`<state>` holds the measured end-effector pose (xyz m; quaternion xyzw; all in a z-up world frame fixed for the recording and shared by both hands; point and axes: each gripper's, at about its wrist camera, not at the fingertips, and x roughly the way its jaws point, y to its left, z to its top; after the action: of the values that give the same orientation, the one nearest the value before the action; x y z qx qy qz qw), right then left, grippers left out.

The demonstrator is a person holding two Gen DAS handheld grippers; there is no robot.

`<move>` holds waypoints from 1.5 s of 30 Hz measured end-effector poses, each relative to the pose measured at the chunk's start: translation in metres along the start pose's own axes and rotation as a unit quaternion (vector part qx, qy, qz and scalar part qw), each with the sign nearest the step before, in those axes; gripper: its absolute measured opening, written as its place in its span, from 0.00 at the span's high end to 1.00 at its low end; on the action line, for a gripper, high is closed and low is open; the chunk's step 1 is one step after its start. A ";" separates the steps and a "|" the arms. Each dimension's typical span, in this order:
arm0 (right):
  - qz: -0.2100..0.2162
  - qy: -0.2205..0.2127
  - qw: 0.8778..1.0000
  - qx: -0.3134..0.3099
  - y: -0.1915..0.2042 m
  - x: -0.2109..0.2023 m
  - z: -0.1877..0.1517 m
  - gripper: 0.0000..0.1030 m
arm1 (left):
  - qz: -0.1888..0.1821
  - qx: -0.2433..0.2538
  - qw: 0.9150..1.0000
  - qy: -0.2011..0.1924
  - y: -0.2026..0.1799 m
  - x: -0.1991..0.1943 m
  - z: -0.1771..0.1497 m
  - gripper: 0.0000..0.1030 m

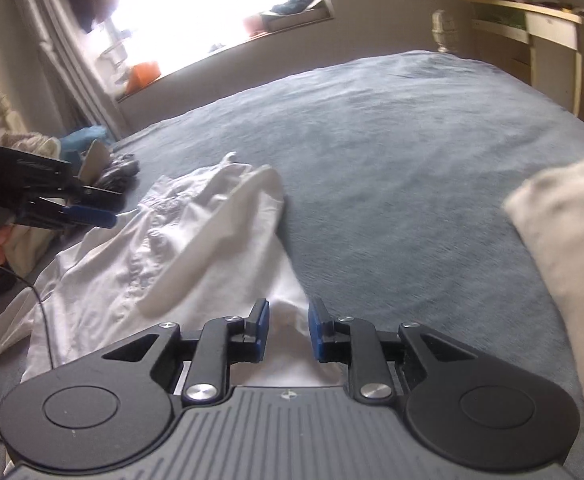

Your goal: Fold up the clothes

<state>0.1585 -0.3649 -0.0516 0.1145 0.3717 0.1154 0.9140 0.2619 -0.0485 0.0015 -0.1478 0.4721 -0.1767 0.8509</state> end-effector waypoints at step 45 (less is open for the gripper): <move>0.082 0.125 0.967 0.207 -0.011 0.103 0.069 0.89 | 0.034 0.188 0.977 0.095 0.014 -0.012 -0.219 0.64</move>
<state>0.2803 -0.3536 -0.0747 0.3164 0.4880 0.1240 0.8040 0.0703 -0.0496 -0.1069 0.0485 0.5141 -0.2462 0.8202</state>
